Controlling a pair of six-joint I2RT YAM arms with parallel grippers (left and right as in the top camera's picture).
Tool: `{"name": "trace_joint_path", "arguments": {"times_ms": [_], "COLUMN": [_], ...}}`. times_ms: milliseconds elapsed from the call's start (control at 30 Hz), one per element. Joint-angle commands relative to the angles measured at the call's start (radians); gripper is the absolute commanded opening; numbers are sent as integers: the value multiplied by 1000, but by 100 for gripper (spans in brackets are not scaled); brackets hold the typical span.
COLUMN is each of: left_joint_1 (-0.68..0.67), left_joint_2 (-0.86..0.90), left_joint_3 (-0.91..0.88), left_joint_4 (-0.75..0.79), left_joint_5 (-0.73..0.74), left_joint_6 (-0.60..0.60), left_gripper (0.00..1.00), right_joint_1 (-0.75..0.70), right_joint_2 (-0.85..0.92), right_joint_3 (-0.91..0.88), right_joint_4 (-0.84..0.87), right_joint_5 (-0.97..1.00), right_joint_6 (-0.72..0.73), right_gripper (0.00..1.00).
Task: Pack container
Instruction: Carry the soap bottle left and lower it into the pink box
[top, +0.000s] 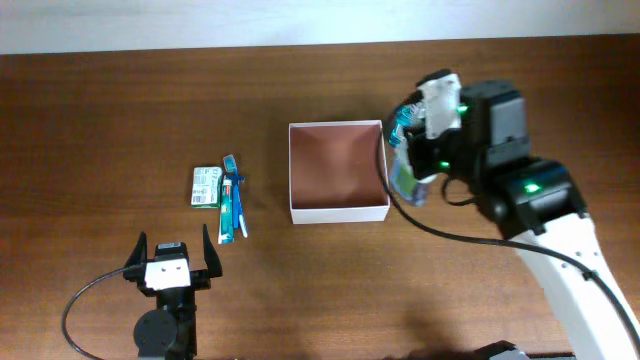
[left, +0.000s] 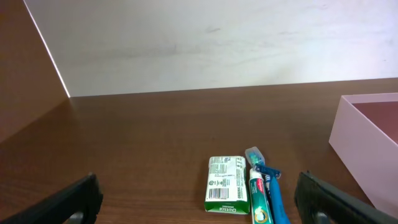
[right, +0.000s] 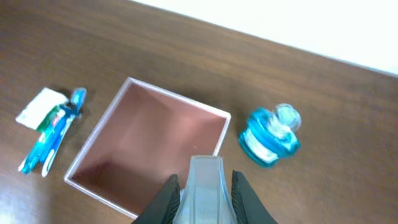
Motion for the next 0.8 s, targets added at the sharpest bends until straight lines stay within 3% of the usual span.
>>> {"name": "trace_joint_path", "arguments": {"times_ms": [0, 333, 767], "left_joint_1": [2, 2, 2], "left_joint_2": [-4, -4, -4], "left_joint_3": [-6, -6, -6], "left_joint_4": [0, 0, 0], "left_joint_5": [11, 11, 11], "left_joint_6": [17, 17, 17], "left_gripper": [99, 99, 99], "right_joint_1": [89, 190, 205], "right_joint_2": [36, 217, 390], "right_joint_3": [18, 18, 17], "right_joint_4": [72, 266, 413], "right_joint_5": [178, 315, 441], "right_joint_6": [73, 101, 187], "right_gripper": [17, 14, 13]}}
